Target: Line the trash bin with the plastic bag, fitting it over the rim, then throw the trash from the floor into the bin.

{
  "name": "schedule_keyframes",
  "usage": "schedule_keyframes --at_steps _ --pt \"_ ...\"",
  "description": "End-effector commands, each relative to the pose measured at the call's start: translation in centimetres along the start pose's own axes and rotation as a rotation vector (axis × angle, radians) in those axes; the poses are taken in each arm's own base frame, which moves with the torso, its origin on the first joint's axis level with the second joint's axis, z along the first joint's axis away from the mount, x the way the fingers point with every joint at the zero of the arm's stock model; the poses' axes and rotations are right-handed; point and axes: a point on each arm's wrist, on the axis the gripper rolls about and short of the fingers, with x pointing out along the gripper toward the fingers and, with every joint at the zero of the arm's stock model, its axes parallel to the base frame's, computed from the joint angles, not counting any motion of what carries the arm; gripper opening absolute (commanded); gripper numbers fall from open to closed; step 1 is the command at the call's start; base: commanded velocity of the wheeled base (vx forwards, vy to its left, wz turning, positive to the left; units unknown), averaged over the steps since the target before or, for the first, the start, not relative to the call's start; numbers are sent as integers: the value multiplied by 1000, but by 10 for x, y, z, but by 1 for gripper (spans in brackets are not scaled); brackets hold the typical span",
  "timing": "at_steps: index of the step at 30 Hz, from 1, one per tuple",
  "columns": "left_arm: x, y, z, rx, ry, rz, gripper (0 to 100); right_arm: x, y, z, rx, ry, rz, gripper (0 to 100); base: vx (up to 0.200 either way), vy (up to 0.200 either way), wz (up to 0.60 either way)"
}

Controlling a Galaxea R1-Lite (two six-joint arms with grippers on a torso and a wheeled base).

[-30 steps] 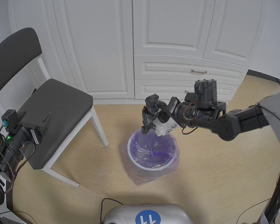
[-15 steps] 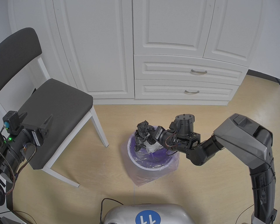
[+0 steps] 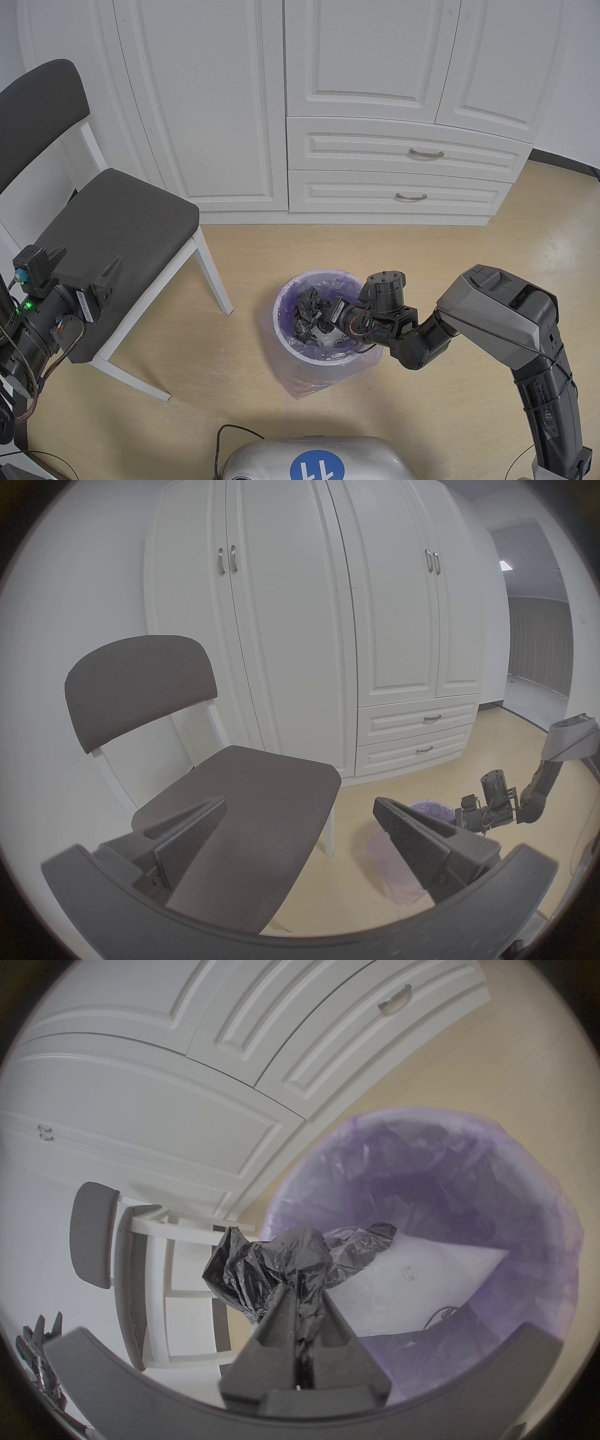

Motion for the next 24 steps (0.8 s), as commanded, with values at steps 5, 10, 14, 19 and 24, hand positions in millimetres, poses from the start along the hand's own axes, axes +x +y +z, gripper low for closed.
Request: schedule_keyframes --at_steps 5,10,14,19,24 --pt "1 0 -1 1 3 0 100 -8 -2 -16 -30 101 -39 0 0 0 0" --pt "0 -1 -1 2 6 -2 100 -10 -4 -23 -74 179 -105 0 0 0 0" --pt "0 -1 -2 3 9 -2 100 -10 -6 -29 -121 205 -116 0 0 0 0" --pt "1 -2 -3 4 11 -7 100 -5 -5 -27 -128 177 -103 0 0 0 0" --pt "2 -2 -3 5 15 -10 100 2 -5 -22 -98 35 -50 0 0 0 0"
